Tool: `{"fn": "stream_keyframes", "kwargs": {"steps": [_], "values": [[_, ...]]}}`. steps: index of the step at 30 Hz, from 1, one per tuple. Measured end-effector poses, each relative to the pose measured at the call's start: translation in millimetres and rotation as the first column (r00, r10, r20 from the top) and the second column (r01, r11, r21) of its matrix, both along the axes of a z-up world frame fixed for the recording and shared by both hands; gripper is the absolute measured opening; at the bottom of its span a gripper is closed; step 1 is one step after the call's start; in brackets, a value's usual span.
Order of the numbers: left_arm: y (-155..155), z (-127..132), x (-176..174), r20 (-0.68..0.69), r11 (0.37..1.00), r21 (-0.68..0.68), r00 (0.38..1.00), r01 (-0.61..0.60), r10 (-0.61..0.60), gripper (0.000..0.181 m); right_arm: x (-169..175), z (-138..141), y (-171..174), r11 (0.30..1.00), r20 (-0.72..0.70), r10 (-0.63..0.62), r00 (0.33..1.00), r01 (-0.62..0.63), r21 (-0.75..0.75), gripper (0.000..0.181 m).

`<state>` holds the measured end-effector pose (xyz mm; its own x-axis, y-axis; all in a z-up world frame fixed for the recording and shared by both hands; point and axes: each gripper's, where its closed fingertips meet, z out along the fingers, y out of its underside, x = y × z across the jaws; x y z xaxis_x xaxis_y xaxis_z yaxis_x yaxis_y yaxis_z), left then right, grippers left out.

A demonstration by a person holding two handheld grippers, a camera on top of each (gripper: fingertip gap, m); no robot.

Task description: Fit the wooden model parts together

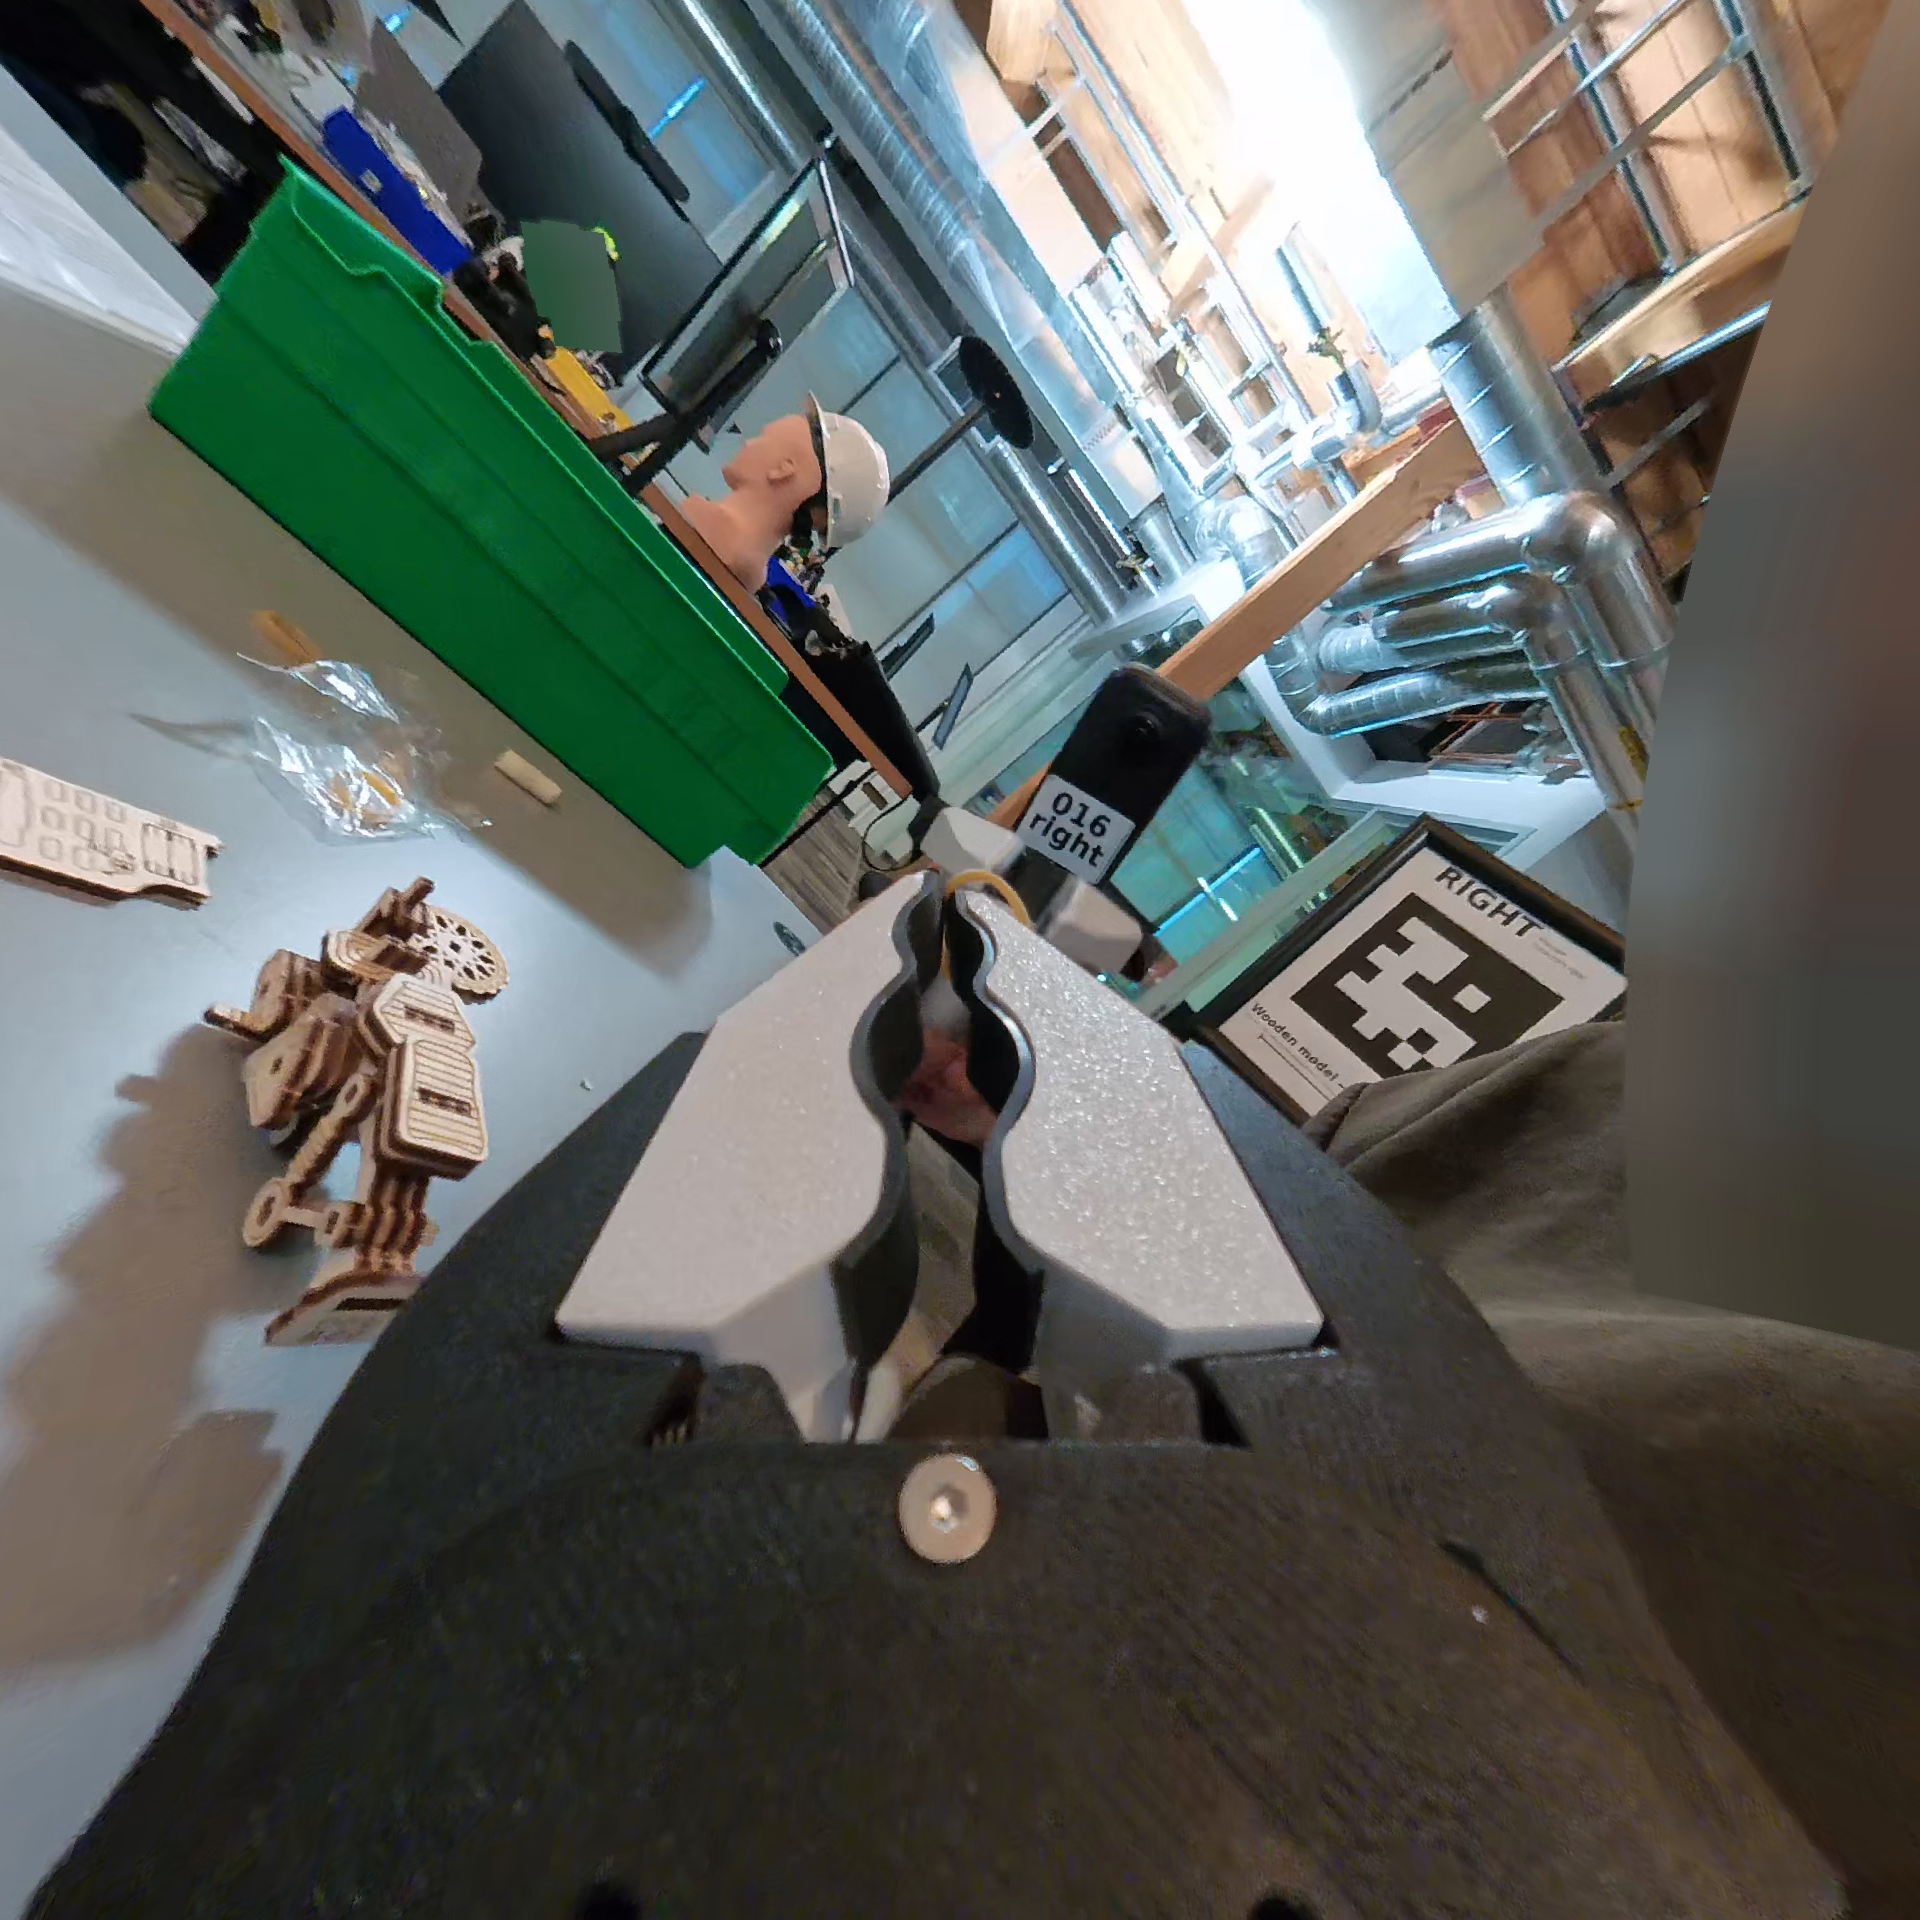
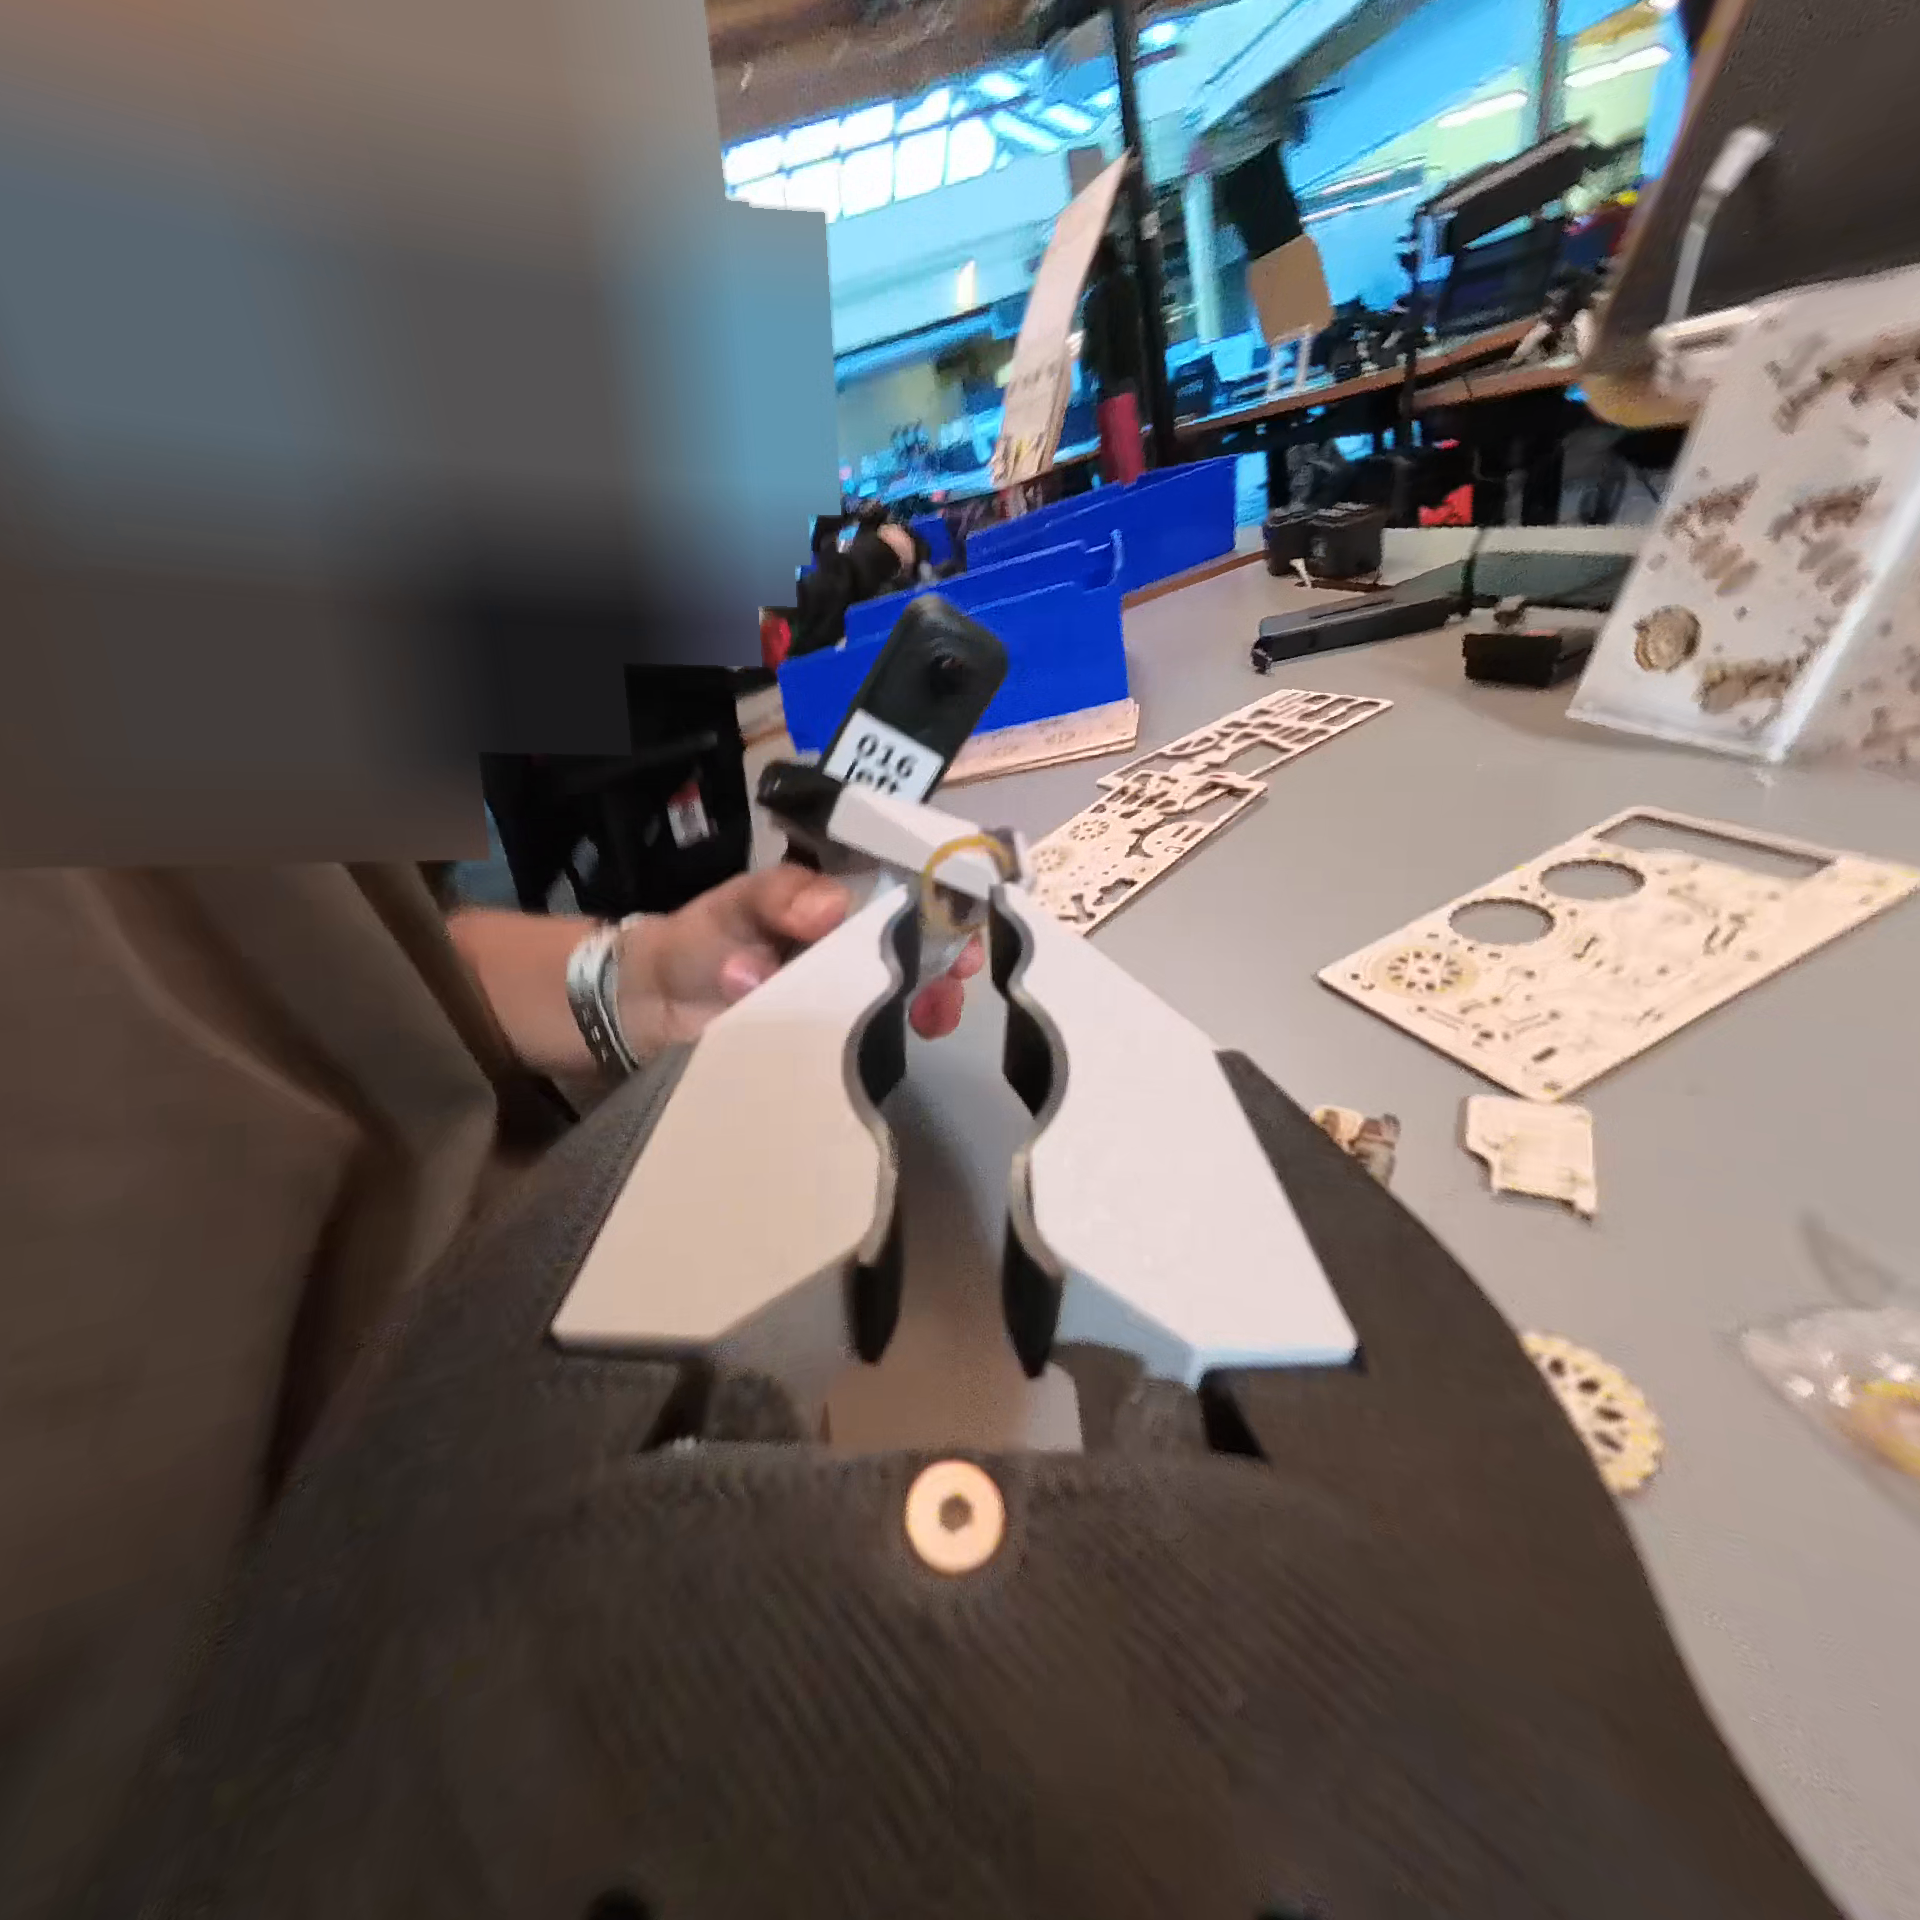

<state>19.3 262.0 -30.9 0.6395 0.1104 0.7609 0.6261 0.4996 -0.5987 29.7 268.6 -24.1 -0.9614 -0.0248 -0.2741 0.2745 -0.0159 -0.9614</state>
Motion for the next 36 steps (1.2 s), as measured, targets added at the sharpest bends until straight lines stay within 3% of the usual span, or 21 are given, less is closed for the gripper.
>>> {"fn": "stream_keyframes", "kwargs": {"steps": [1, 5, 11, 14, 21, 23, 29, 30, 32, 36], "values": [[-1.0, 0.4, -0.7, -0.011, 1.0, -0.01, 1.0, -0.01, 0.01, 0.0, -6.8, 0.9, 0.5, 1.0, 0.074, -0.025, 0.997, 0.026, -0.015, 0.007], [-1.8, -0.5, -2.3, -0.063, 0.995, -0.084, 0.997, -0.058, 0.053, 0.0, -10.4, 2.3, -1.7, 0.996, 0.294, -0.004, 0.956, 0.029, -0.079, 0.0], [2.1, 0.4, -1.5, -0.127, 0.981, -0.157, 0.988, -0.112, 0.092, 0.0, 1.4, -13.8, -16.5, 0.999, 0.266, -0.04, 0.963, 0.034, 0.025, 0.0], [6.8, 0.4, 0.7, -0.141, 0.979, -0.172, 0.986, -0.113, 0.089, 0.0, 1.1, -15.7, -18.9, 0.999, 0.328, -0.042, 0.944, 0.042, 0.006, 0.0], [6.1, -3.8, -2.6, -0.16, 0.96, -0.231, 0.98, -0.156, 0.12, 0.0, 0.5, -16.8, -20.0, 0.989, 0.587, 0.088, 0.805, -0.001, -0.148, 0.0], [5.7, -4.1, -3.5, -0.168, 0.954, -0.247, 0.977, -0.17, 0.131, 0.011, -0.1, -15.1, -19.6, 0.979, 0.627, 0.137, 0.767, -0.009, -0.202, 0.0], [3.1, -3.9, -5.2, -0.164, 0.951, -0.251, 0.976, -0.179, 0.14, 0.026, 0.8, -11.3, -18.7, 0.97, 0.627, 0.177, 0.759, -0.025, -0.244, 0.0], [2.3, -3.5, -5.7, -0.159, 0.953, -0.243, 0.977, -0.179, 0.143, 0.024, 0.0, -10.7, -18.1, 0.968, 0.626, 0.178, 0.76, -0.022, -0.248, 0.0], [1.2, -0.9, -3.4, -0.158, 0.964, -0.213, 0.979, -0.161, 0.129, 0.0, -3.2, -9.7, -15.7, 0.964, 0.631, 0.182, 0.754, -0.012, -0.264, 0.0], [0.6, 4.1, -0.6, -0.127, 0.985, -0.136, 0.988, -0.104, 0.087, 0.005, -3.0, -6.0, -14.6, 0.954, 0.635, 0.221, 0.74, -0.029, -0.298, 0.001]]}}
